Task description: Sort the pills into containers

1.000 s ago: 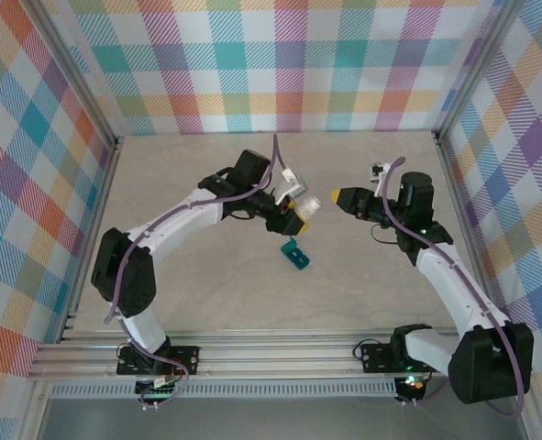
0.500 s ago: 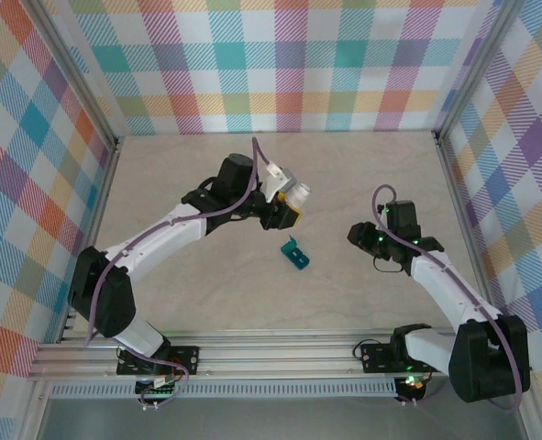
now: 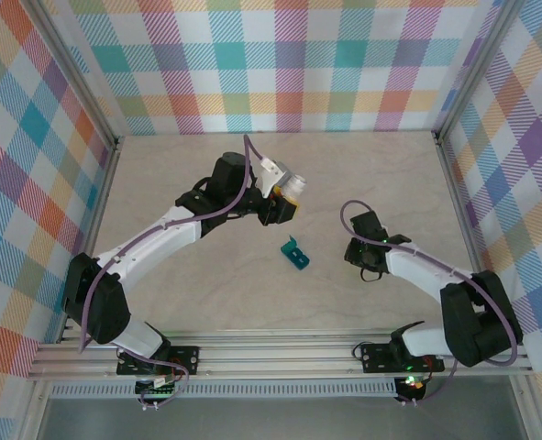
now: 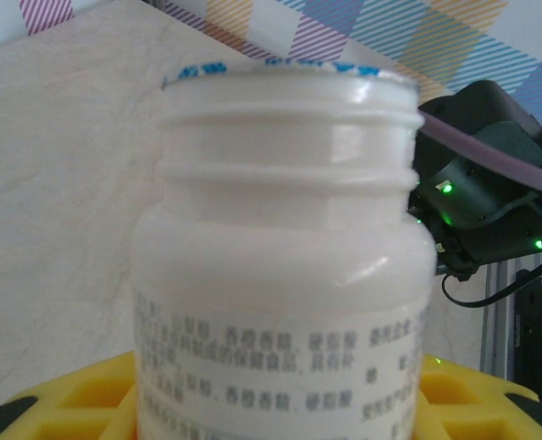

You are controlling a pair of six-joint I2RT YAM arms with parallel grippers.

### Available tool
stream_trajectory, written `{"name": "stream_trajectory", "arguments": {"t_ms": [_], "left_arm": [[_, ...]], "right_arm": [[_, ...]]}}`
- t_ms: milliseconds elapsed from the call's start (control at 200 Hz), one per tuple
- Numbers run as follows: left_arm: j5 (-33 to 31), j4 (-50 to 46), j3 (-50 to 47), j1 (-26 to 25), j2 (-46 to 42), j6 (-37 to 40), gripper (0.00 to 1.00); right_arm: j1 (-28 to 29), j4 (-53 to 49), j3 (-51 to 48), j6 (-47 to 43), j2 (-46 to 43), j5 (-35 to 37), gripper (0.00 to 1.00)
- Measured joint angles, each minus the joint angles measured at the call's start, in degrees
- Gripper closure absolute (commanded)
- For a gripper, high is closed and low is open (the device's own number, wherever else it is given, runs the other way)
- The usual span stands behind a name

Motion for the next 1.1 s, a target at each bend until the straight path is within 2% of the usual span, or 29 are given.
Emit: {"name": "stream_trajectory", "arguments": {"t_ms": [230, 340, 635, 860, 1100], "left_arm": [[-0.7, -0.1, 0.9, 0.0, 0.0, -0.3, 1.0], [-0.7, -0.2, 0.9, 0.0, 0.0, -0.9, 1.0], [-0.7, -0.1, 0.9, 0.7, 0.0, -1.4, 1.0], [-0.6, 0.0, 0.9, 2.0, 0.0, -1.5, 1.0], [-0.5, -0.2, 0.9, 2.3, -0.3, -1.5, 1.0]], "right_arm": [[0.1, 0.9, -0.7, 1.5, 3.1, 2.0, 0.47], [0.4, 1.6, -0.6, 1.7, 4.1, 2.4, 0.39], [0.8, 0.0, -0.6, 1.4, 0.0, 0.1, 0.34], [0.8, -1.8, 4.0, -0.2, -2.9, -6.8, 0.33], [0.8, -0.9, 12.8, -1.6, 2.6, -17.0, 0.34]]}}
